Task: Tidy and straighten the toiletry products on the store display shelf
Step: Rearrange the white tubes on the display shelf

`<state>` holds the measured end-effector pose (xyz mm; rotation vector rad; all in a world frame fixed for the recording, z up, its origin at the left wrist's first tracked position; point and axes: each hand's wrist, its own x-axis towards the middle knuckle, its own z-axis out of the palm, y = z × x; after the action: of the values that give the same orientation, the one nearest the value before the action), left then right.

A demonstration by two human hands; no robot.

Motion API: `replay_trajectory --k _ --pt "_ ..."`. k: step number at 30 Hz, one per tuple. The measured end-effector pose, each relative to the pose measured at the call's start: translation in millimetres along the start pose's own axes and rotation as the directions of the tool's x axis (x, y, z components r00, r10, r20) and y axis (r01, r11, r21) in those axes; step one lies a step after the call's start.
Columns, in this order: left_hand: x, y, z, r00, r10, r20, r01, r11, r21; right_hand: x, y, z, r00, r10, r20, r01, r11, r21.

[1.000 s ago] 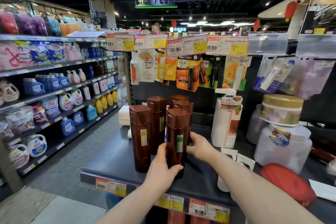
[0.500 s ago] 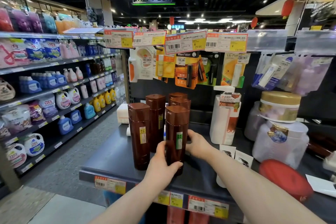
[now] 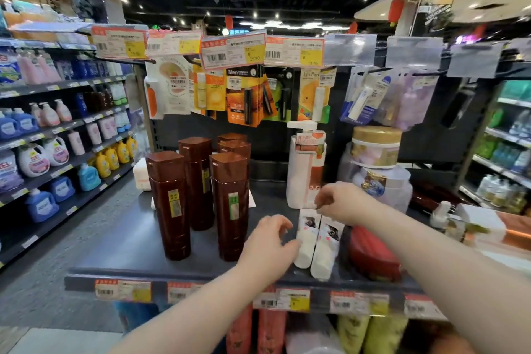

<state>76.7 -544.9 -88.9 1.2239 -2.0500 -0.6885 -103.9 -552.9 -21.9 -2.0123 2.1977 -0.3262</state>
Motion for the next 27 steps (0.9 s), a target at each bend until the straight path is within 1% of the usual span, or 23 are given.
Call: replay_trajectory --k 1,3,5,8,10,12,14,16,18,20,22,24,27 --pt "10 2 6 0.998 -0.045 0.049 0.042 0.998 0.045 -7 2 2 1.0 0.013 0.024 -0.011 0.999 -0.042" --pt "25 6 15 0.985 -0.119 0.124 0.1 0.983 0.152 -19 4 7 0.997 0.047 0.058 -0.043 0.997 -0.064" --pt "37 8 23 0.968 -0.187 0.166 0.146 0.962 0.231 -27 3 13 0.995 0.072 0.069 -0.067 0.995 -0.076" --pt "46 13 32 0.936 -0.28 0.212 0.196 0.918 0.345 -31 0 22 0.996 0.063 0.055 -0.051 0.979 -0.197" --pt "48 16 35 0.908 -0.315 0.276 0.188 0.896 0.403 -32 -3 28 0.997 0.045 0.067 -0.024 0.956 -0.291" --pt "47 15 35 0.886 -0.339 0.317 0.198 0.893 0.405 -32 -6 37 0.996 -0.002 0.092 0.038 0.92 -0.389" --pt "44 13 29 0.885 -0.341 0.317 0.192 0.888 0.419 -32 -8 45 0.991 -0.074 0.112 0.12 0.866 -0.486" --pt "39 8 19 0.899 -0.315 0.304 0.153 0.877 0.456 -32 -10 50 0.987 -0.122 0.104 0.159 0.841 -0.517" --pt "31 1 9 0.923 -0.281 0.264 0.121 0.861 0.494 -31 -10 53 0.987 -0.131 0.098 0.161 0.873 -0.46" --pt "25 -5 3 0.943 -0.257 0.209 0.116 0.847 0.518 -28 -11 54 0.99 -0.087 0.111 0.115 0.954 -0.277" --pt "22 -9 3 0.948 -0.264 0.177 0.134 0.837 0.531 -24 -13 56 0.995 -0.017 0.099 0.025 0.996 -0.081" --pt "22 -10 4 0.94 -0.295 0.174 0.172 0.845 0.506 -21 -16 61 0.995 0.078 0.056 -0.079 0.997 0.018" --pt "23 -9 7 0.923 -0.329 0.199 0.205 0.86 0.468 -18 -18 69 0.967 0.242 0.084 -0.25 0.961 0.119"
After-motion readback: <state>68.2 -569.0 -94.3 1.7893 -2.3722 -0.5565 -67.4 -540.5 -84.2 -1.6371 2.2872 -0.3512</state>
